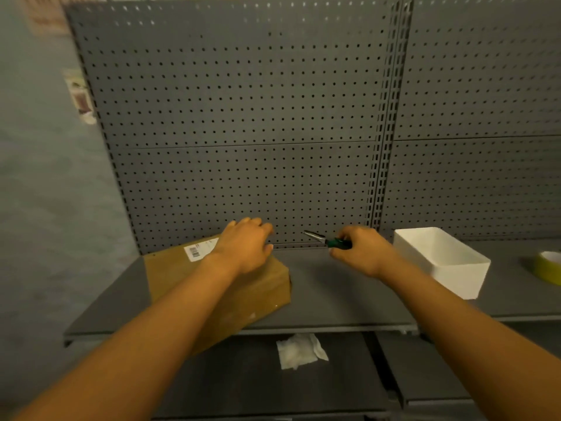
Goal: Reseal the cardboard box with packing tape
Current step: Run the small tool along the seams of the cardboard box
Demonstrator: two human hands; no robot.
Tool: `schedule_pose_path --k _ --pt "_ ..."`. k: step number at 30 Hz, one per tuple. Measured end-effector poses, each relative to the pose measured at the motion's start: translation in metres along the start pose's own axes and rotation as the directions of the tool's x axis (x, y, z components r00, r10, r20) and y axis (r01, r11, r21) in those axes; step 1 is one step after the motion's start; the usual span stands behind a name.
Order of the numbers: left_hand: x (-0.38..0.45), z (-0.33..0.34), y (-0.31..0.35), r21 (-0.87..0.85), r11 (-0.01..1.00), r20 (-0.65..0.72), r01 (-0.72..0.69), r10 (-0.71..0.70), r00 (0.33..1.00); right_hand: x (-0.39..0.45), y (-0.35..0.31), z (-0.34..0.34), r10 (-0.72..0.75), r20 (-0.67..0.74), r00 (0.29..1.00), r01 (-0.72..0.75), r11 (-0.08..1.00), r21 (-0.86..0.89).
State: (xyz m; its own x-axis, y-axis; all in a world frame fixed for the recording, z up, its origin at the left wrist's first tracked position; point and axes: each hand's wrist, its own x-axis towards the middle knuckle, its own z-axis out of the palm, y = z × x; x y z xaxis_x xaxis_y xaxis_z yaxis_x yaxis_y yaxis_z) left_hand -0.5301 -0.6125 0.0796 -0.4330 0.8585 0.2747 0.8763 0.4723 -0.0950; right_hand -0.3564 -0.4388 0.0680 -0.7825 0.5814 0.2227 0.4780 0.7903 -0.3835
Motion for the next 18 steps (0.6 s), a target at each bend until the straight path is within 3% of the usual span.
schedule_pose_path --k 10,18 --pt "-0.054 0.021 -0.126 -0.046 0.991 0.067 0.129 -0.126 0.99 -0.009 -0.1 0.079 0.021 0.038 0.999 -0.024 0.997 0.076" --pt "-0.065 0.043 -0.189 -0.056 0.968 0.222 0.244 -0.226 0.948 -0.008 -0.134 0.109 0.003 0.009 1.0 -0.003 0.997 0.075"
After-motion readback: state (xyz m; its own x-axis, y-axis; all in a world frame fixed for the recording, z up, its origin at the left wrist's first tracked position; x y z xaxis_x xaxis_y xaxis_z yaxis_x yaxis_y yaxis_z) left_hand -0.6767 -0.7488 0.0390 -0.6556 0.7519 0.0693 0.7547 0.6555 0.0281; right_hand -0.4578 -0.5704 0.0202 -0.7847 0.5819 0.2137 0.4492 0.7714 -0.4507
